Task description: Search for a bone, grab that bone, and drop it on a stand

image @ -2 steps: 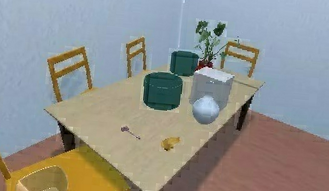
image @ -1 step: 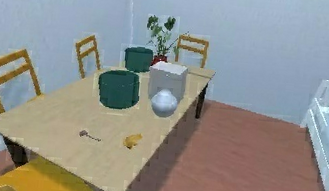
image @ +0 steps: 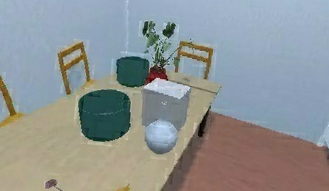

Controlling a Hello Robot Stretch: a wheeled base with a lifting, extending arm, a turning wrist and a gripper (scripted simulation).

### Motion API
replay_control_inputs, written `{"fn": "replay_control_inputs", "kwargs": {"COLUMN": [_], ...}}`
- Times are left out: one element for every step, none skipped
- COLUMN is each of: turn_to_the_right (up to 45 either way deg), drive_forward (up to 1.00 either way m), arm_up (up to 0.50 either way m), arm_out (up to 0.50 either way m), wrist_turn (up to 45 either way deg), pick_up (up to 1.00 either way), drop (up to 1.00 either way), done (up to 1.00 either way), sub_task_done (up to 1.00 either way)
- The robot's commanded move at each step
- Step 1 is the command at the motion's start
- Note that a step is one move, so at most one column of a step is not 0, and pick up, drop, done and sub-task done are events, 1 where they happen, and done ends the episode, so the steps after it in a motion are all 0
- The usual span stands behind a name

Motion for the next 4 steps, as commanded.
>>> {"fn": "replay_control_inputs", "kwargs": {"turn_to_the_right": [-45.0,-45.0,-15.0,0.0], "drive_forward": [0.00,0.00,0.00,0.00], "arm_up": [0.00,0.00,0.00,0.50], "arm_out": [0.00,0.00,0.00,0.00], "wrist_turn": [0.0,0.0,0.0,0.0], "pick_up": [0.00,0.00,0.00,0.00], "drop": [0.00,0.00,0.00,0.00], "done": [0.00,0.00,0.00,0.00], "sub_task_done": [0.00,0.00,0.00,0.00]}}
